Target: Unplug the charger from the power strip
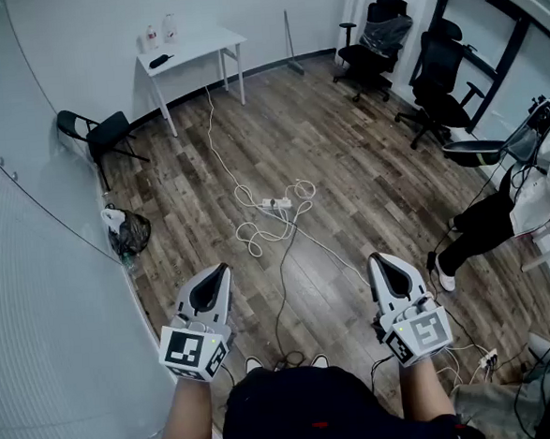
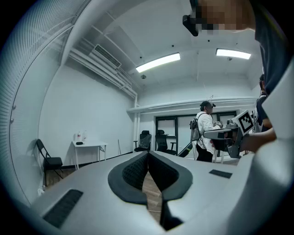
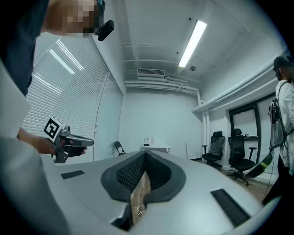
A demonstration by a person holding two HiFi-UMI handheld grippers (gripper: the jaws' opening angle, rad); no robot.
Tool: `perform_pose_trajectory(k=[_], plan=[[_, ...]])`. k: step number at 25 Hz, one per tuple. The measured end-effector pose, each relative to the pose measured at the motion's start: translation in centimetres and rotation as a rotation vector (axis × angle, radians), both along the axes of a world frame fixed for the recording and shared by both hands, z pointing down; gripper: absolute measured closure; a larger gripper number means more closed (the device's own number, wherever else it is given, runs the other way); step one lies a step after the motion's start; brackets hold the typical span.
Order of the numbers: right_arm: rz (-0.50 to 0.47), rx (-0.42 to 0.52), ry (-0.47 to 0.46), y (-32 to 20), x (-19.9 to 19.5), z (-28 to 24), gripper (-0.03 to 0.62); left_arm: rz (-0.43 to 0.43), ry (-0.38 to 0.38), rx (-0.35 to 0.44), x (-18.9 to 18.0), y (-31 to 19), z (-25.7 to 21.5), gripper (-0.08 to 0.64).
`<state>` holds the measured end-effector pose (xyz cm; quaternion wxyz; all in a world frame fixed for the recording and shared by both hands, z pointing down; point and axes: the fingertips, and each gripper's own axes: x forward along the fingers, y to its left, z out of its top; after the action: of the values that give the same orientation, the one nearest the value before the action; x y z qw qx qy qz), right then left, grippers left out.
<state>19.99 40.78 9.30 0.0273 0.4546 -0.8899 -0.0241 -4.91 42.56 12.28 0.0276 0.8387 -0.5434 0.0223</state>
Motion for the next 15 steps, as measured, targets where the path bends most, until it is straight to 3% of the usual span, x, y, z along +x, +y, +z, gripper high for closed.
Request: perform_pose_trajectory(k=[10, 15], plan=[[0.004, -0.007, -0.009, 1.0, 1.0, 0.8, 0.569, 0.011, -0.008, -0.005, 1.3, 0.9, 0.3, 0.537], [0.012, -0.015, -0.07, 1.1, 1.1, 0.5, 0.569, 0.014, -0.007, -0.005, 1.4, 1.2, 0.0, 0.537]])
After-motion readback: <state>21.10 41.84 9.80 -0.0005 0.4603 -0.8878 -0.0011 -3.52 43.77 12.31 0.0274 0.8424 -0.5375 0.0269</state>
